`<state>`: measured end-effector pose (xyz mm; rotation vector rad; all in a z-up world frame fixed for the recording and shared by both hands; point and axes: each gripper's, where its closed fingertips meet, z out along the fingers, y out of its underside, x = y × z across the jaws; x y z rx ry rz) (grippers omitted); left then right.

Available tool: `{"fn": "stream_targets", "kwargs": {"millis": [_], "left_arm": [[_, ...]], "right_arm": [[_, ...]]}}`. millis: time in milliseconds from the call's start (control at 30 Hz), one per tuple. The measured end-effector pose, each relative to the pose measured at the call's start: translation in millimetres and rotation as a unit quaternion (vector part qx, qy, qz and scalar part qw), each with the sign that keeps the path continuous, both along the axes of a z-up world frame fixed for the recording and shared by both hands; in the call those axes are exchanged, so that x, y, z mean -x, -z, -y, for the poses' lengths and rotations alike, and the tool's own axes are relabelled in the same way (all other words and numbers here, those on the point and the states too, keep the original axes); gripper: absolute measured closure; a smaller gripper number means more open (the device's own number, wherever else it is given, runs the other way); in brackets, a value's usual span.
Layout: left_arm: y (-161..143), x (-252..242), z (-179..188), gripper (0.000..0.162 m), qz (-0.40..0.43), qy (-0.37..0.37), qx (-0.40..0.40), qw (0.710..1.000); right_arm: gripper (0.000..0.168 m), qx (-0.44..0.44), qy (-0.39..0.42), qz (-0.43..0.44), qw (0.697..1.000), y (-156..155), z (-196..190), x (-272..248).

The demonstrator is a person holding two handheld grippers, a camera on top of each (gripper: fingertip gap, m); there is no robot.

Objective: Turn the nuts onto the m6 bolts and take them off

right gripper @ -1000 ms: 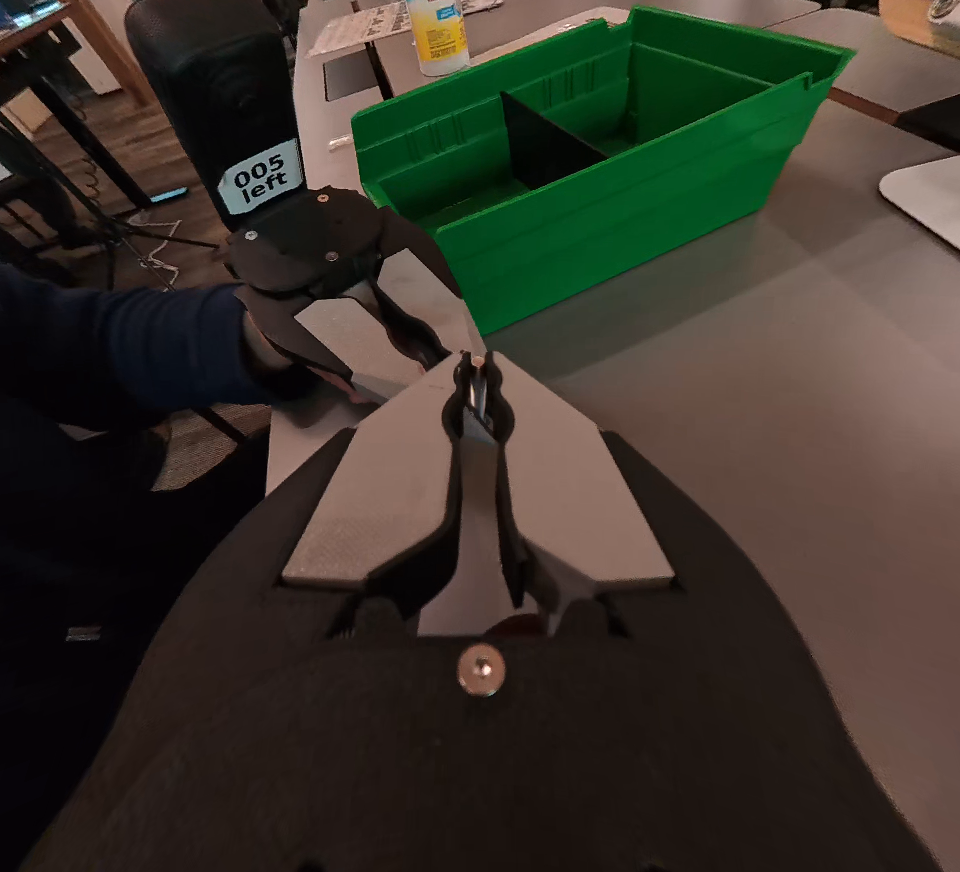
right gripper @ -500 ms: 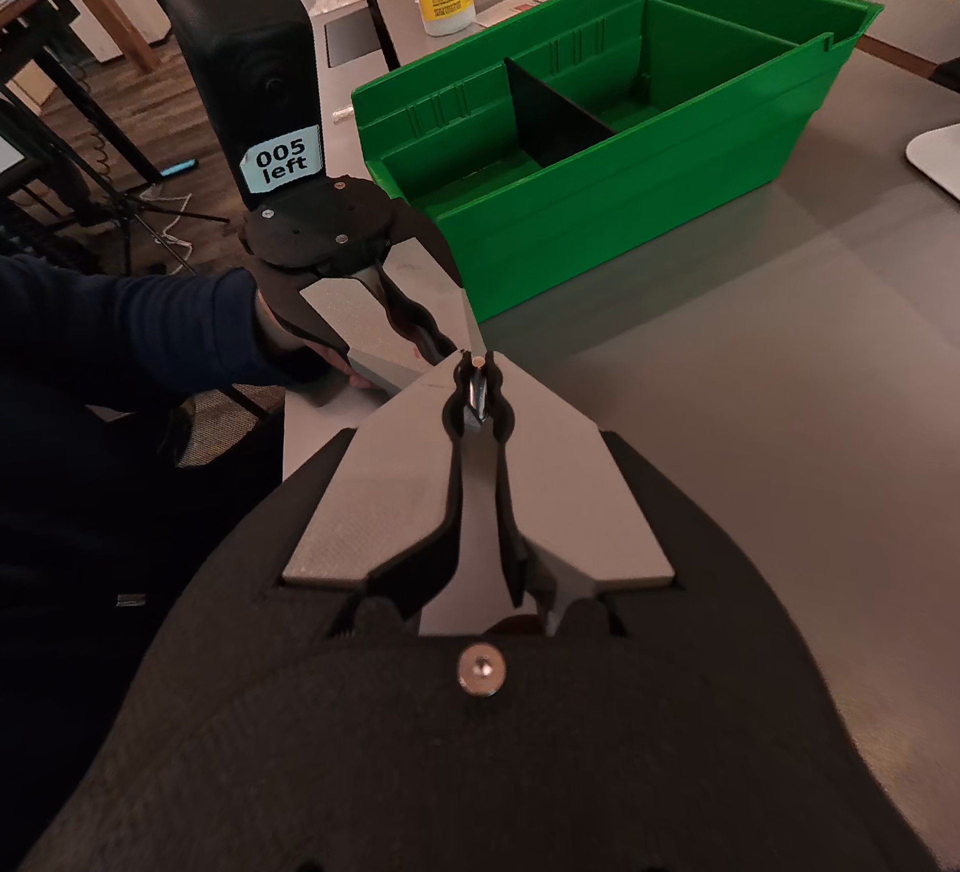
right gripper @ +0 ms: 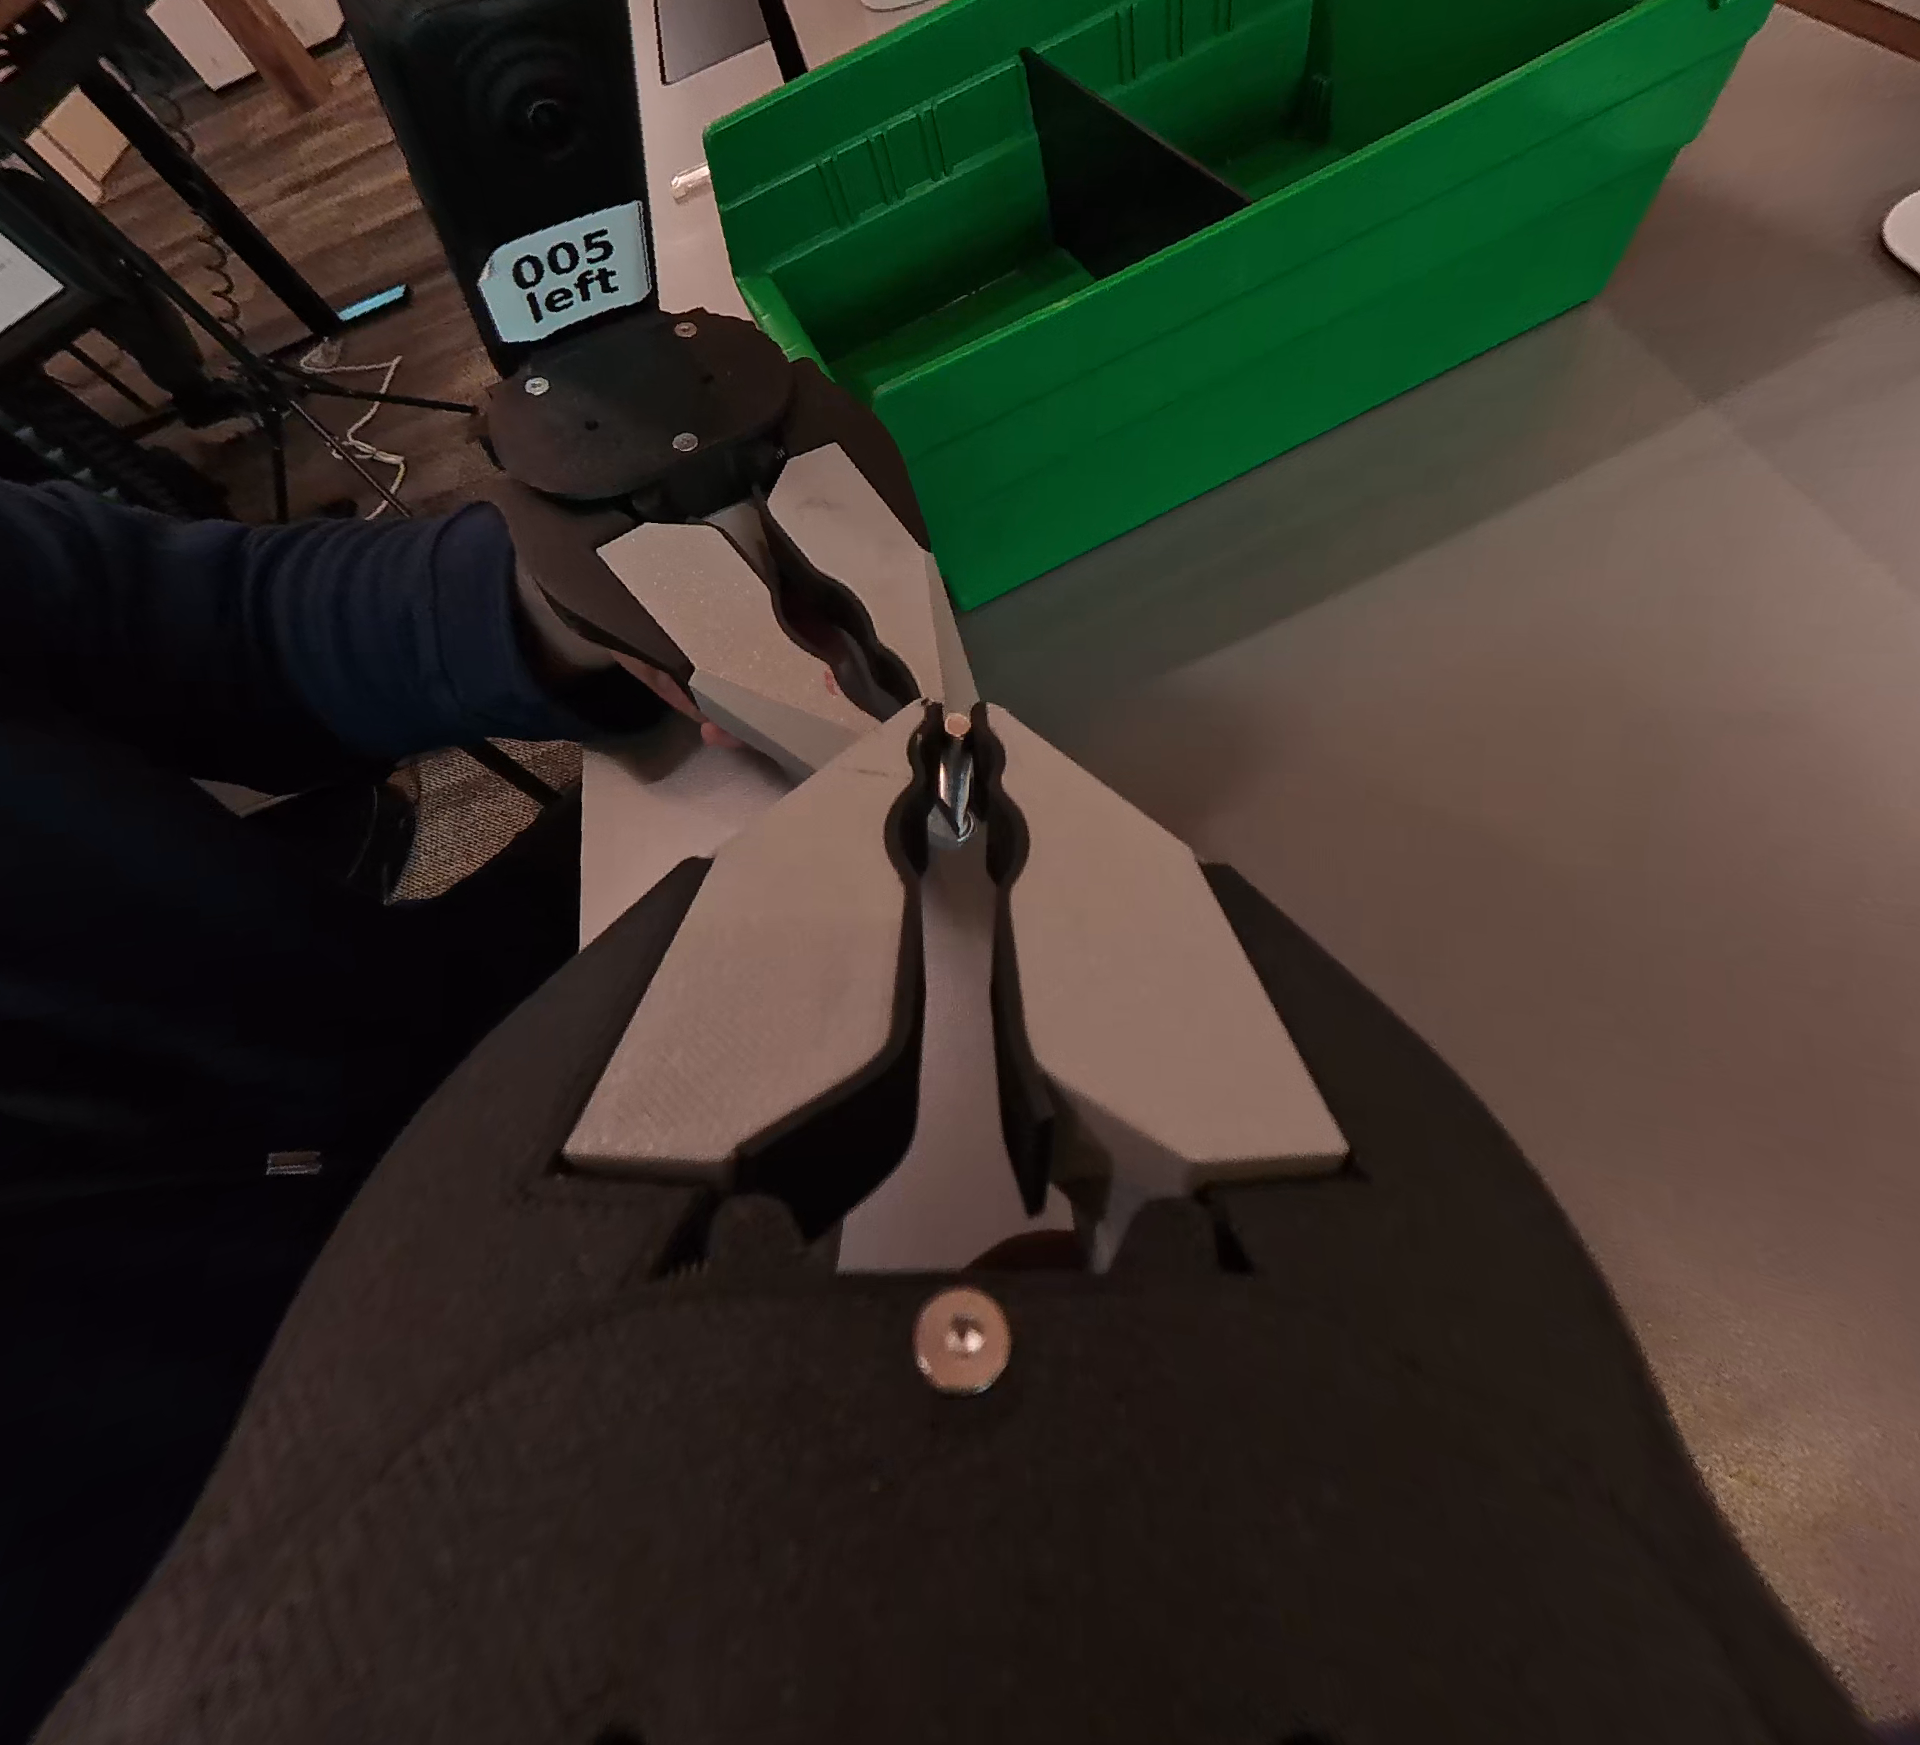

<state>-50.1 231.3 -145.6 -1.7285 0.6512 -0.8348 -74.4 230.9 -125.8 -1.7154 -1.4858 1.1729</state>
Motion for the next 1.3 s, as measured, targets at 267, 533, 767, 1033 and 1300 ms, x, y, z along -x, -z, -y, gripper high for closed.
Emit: {"fn": "stream_targets", "kwargs": {"millis": [267, 533, 767, 1033, 1300], "left_arm": [[0.4, -1.7, 3.2, 0.159, 0.003, 0.011, 0.006, 1.0], [1.4, 4.2, -0.6, 0.159, -0.011, -0.007, -0.003, 1.0], [0.1, 0.4, 5.9, 0.159, -0.014, 0.015, -0.013, 1.0], [1.8, -1.6, 12.2, 0.16, -0.022, 0.035, -0.016, 0.999], [4.9, -5.1, 20.2, 0.16, -0.032, 0.063, -0.011, 0.997]], "right_arm": [[0.166, -0.009, -0.008, 0.006, 1.0, 0.1, 4.3, 2.1], [0.152, -0.004, 0.023, 0.007, 1.0, 7.5, 0.9, -19.0], [0.154, -0.085, 0.044, 0.143, 0.985, 81.1, 5.7, -52.3], [0.151, -0.123, 0.013, 0.171, 0.977, 98.8, 0.4, -46.6], [0.16, -0.14, -0.012, 0.168, 0.976, 101.5, 2.2, -41.4]]}}
